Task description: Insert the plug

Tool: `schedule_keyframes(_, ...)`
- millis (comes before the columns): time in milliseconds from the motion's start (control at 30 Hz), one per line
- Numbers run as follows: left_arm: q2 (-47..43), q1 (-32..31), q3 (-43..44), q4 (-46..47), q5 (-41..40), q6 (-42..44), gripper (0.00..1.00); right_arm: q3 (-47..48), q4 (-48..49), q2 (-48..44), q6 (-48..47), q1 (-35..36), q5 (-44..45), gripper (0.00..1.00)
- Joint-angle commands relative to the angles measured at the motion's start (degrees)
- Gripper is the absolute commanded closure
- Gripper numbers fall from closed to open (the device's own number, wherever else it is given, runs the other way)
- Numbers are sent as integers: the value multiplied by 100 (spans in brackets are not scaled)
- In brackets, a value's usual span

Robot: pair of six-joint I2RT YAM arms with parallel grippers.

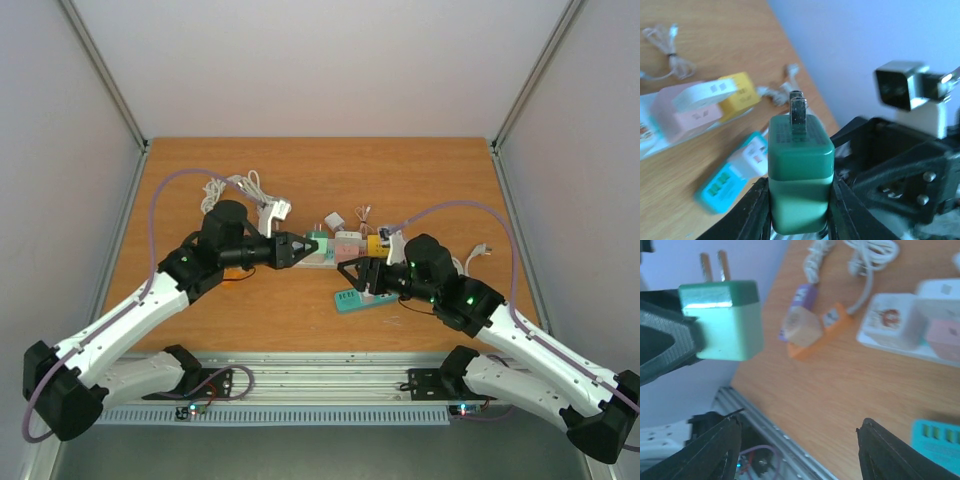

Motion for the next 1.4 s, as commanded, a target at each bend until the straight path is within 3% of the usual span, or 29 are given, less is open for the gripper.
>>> schedule_keyframes(0,-280,-27,-85,1608,475,-1148,84,-19,1353,-49,194,-4,-857,33)
schedule_keyframes(200,-395,-24,-502,3419,528,-2490,84,-63,2829,-27,938,-8,-827,30)
schedule_keyframes(400,-327,-27,-516,3860,617,-3035,83,-120,3965,328,1870,-5,-521,32)
schedule_keyframes(533,-370,-26,-539,4066,584,-3177,83,-214,4678,672,2525,-8,-428,41)
schedule_keyframes(700,-367,-30,-641,4248,548,-3308,83,-443,5842,1148,3224,-5,-420,60)
schedule_keyframes(1000,-398,-27,-665,4045,498,-3185,82,-408,5840,1381,3402,5,-514,73)
schedule_keyframes(1267,-472,-16,-591,3545,441,-2834,70,-457,5606,1285,3460,4,-307,85)
schedule_keyframes(1367,-492,-21,-528,3363,426,-2715,60,-416,5582,1249,3453,-1,-350,89)
